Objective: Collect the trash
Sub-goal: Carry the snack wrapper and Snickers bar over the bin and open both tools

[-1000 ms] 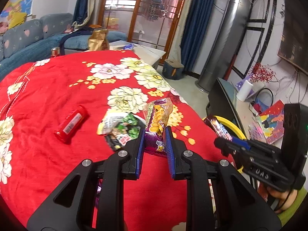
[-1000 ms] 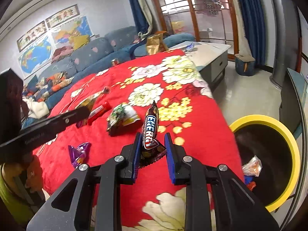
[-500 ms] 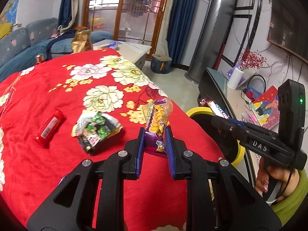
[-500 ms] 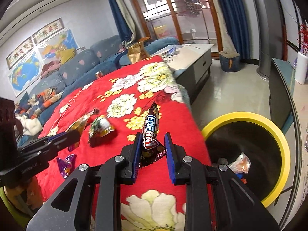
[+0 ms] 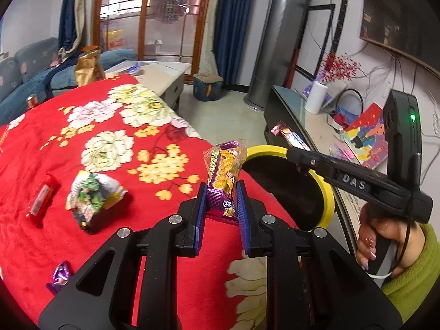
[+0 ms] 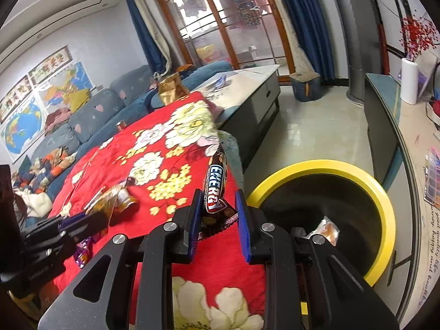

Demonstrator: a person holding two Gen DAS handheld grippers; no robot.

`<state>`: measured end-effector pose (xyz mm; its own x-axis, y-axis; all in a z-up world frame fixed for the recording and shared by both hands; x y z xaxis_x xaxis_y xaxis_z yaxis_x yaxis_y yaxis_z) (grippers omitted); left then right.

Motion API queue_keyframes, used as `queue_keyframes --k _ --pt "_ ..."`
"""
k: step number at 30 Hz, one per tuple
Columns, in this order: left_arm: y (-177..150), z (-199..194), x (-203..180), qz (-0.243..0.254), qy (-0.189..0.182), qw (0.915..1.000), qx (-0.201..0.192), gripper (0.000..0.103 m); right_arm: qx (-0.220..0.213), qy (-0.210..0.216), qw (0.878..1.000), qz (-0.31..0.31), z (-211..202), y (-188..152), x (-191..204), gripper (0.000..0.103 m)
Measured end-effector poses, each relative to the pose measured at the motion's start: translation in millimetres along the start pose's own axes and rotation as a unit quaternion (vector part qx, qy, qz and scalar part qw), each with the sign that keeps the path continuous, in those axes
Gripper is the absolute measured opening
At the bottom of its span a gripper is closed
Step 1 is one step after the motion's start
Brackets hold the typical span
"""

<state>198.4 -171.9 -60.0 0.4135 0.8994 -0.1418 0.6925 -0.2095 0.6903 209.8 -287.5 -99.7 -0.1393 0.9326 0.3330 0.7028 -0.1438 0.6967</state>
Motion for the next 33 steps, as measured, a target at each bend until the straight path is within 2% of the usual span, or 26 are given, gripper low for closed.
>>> queue_keyframes --k 16,33 --pt "2.2 29.5 -41.5 0.037 -0.019 0.999 0.018 0.015 -0.015 -0.037 0.997 0.059 -6.4 -1.3 -64.3 0.023" --pt "5.6 66.5 -77.1 0.066 -0.038 0.9964 0.036 0.015 -0.006 -0.063 0.991 0.121 -4.4 -17.4 -126.5 0.023"
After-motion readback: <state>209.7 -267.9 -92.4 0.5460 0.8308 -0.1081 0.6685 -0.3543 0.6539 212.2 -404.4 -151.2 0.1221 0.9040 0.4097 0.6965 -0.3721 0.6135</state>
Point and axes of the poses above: each gripper's, at about its wrist camera, not at the fingertips, and z roughly the way its jaws point, x to its left, y to its top, the point moved 7 cm from there along z, roughly the way its jaws point, and after that the axes turned 6 degrees about x, right-handed, at the moved point
